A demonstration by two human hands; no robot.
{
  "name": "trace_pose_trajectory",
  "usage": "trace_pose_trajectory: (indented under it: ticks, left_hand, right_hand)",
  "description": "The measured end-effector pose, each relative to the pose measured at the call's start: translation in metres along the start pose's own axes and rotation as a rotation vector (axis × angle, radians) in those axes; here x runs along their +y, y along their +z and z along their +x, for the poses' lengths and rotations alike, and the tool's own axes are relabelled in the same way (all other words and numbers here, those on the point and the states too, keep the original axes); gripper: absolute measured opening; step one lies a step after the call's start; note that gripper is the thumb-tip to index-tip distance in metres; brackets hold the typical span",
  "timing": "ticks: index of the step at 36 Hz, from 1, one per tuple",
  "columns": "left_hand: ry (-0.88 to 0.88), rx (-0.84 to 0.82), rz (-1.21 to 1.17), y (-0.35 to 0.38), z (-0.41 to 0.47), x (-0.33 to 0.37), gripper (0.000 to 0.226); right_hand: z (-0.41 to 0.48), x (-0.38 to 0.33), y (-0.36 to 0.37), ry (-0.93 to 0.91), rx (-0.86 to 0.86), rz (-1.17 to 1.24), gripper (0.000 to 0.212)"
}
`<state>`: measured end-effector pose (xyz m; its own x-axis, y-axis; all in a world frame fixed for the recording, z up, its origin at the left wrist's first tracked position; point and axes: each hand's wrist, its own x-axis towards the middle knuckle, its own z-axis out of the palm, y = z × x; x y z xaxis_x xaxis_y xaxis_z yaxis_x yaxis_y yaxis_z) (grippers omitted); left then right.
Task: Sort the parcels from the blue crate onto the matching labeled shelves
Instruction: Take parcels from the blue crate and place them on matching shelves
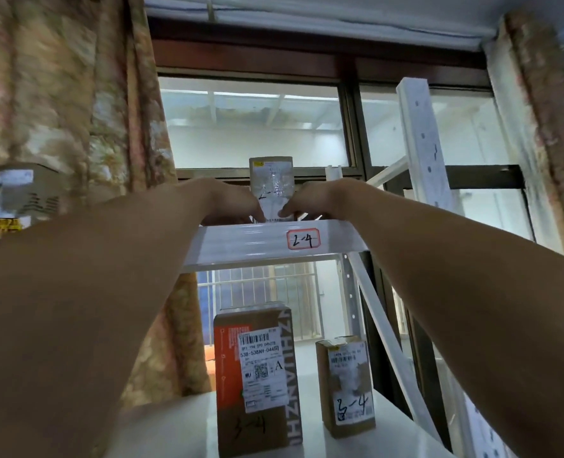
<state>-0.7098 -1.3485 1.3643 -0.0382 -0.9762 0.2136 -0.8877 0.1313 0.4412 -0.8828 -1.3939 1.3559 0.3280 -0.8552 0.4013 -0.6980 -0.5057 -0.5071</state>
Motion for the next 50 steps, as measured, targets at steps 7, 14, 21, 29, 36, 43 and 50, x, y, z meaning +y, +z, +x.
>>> trace_pose_trajectory:
  ticks: [7,14,21,29,36,43,50]
  left_hand:
    - [0.003,0.109,0.210,0.008,-0.017,0.010,0.015]
    - [0.105,0.252,0.247,0.018,-0.038,0.011,0.031]
    - [0.097,0.367,0.441,0.027,-0.084,-0.004,0.064]
    - [0.194,0.479,0.476,0.065,-0.162,-0.047,0.057]
    - [0.060,0.268,0.528,0.115,-0.227,-0.118,0.066]
    - [-0.074,0.130,0.527,0.150,-0.277,-0.184,0.059]
    - [-0.205,0.091,0.534,0.156,-0.304,-0.260,0.092]
  right_hand:
    - [-0.014,-0.005,0.001,-0.024,0.094,-0.042,0.027]
    - [-0.057,-0.017,0.009,-0.033,0.191,-0.281,0.046]
    - [-0.122,-0.028,0.031,-0.034,0.227,-0.392,0.057]
    - [-0.184,-0.027,0.079,-0.016,0.218,-0.385,0.061]
    - [-0.238,-0.018,0.136,0.023,0.052,-0.517,0.069]
    - [-0.255,-0.019,0.200,0.009,-0.065,-0.583,0.076]
    - [-0.255,-0.036,0.251,-0.075,-0.152,-0.567,0.071]
